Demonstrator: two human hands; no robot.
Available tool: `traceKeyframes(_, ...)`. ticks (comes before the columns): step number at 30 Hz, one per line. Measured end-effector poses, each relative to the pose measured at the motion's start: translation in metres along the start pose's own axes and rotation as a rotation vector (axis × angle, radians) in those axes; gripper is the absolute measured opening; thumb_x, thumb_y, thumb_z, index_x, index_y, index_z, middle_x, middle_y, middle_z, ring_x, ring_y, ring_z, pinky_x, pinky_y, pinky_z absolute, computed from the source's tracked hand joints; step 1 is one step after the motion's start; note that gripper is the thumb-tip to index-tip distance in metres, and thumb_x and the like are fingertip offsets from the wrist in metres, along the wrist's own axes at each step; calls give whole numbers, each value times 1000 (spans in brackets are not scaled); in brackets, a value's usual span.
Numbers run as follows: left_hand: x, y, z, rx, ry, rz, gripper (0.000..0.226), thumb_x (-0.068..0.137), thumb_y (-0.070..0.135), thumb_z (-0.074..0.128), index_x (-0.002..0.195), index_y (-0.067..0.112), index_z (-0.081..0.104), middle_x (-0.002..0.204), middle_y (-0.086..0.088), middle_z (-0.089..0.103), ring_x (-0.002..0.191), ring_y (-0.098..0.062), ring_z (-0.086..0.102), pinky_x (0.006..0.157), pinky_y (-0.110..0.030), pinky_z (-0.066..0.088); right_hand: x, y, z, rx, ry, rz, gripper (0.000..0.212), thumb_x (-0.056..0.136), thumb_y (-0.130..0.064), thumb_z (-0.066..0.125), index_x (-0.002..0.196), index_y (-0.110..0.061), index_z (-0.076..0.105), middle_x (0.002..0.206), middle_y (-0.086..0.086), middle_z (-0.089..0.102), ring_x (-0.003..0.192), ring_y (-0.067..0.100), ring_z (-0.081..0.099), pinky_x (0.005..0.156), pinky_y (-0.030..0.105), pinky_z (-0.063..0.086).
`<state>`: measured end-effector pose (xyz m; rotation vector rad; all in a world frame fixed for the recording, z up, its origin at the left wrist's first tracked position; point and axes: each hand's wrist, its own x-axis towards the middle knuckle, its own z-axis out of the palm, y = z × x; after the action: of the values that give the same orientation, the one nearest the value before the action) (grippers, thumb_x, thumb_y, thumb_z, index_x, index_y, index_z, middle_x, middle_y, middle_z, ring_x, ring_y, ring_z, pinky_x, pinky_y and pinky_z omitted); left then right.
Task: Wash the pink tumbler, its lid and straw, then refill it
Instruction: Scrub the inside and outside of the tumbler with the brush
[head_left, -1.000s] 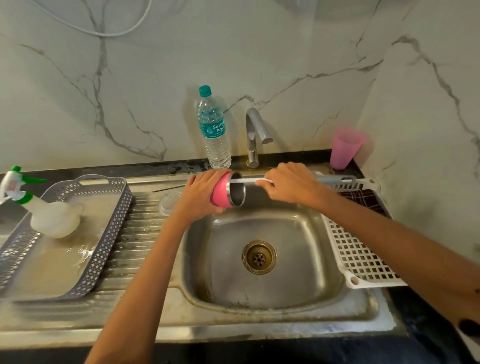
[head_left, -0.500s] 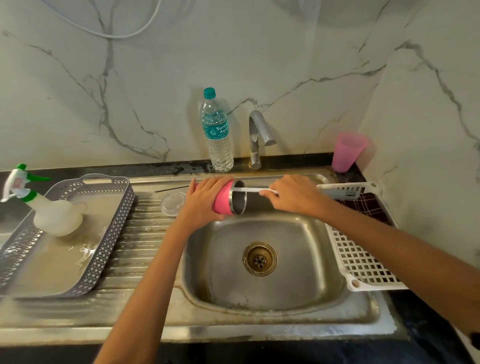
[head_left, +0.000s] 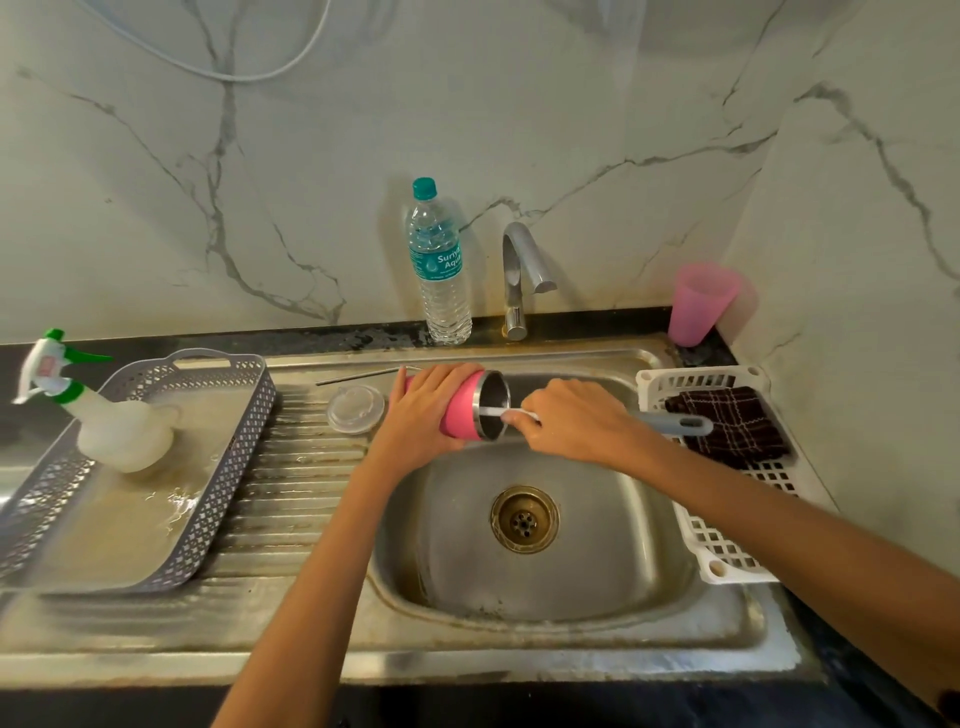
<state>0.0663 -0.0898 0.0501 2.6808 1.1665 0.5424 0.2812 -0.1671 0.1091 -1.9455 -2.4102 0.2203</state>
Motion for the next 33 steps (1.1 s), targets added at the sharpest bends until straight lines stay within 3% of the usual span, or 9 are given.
traceKeyframes(3, 0, -10, -2, 34, -11, -25, 95, 65, 40, 84, 146, 29, 35, 142, 4, 47, 134, -23, 43, 117, -59, 15, -7, -4, 0, 6, 18, -36, 47, 100, -50, 34, 76, -17, 57, 67, 2, 54, 60, 16, 52, 63, 36, 48)
traceKeyframes(6, 1, -11, -1, 46, -25, -25, 96, 65, 39, 85, 146, 30, 34, 142, 4, 48, 134, -23, 43, 116, -60, 17, -4, 7, -14, -87, 30, -47, 45, 100, -52, 32, 73, -22, 52, 62, -3, 48, 55, 11, 43, 59, 30, 41)
traceKeyframes(9, 2, -12, -4, 12, -7, -57, 96, 65, 36, 86, 146, 28, 35, 142, 2, 48, 134, -24, 43, 116, -58, 18, -4, 24, -29, -152, 84, 9, 48, 99, -55, 32, 65, -24, 47, 60, -4, 48, 54, 11, 46, 53, 27, 36)
traceKeyframes(15, 10, -6, -7, -14, 50, -14, 93, 64, 35, 86, 144, 27, 39, 141, 2, 49, 132, -23, 44, 112, -61, 27, -1, 12, -10, -6, 73, 20, 44, 100, -50, 35, 72, -23, 54, 61, -3, 48, 53, 11, 44, 51, 24, 33)
traceKeyframes(19, 5, -21, -12, -15, 3, -58, 96, 63, 36, 85, 145, 28, 37, 142, 2, 48, 133, -23, 43, 113, -61, 26, -8, 18, -21, -82, 106, 10, 43, 100, -51, 34, 73, -25, 54, 60, -4, 49, 54, 10, 45, 48, 24, 29)
traceKeyframes(25, 7, -8, 3, -2, -21, -7, 96, 64, 38, 85, 145, 30, 34, 142, 4, 47, 132, -21, 43, 115, -57, 25, 3, 10, -12, -69, 77, 33, 50, 99, -54, 34, 76, -18, 59, 65, -1, 53, 59, 13, 50, 56, 26, 39)
traceKeyframes(29, -2, -25, 1, -22, -15, -78, 97, 60, 34, 86, 145, 27, 37, 140, 3, 48, 129, -23, 46, 111, -50, 29, -8, 21, -20, -101, 69, 43, 46, 99, -53, 35, 77, -22, 59, 62, -4, 51, 54, 9, 46, 50, 23, 30)
traceKeyframes(33, 4, -7, 8, -42, -13, -29, 96, 63, 40, 84, 145, 28, 36, 141, 4, 48, 130, -21, 45, 111, -56, 32, -2, 7, -14, -53, 44, 42, 47, 99, -52, 35, 74, -18, 56, 65, -1, 50, 61, 15, 51, 61, 30, 43)
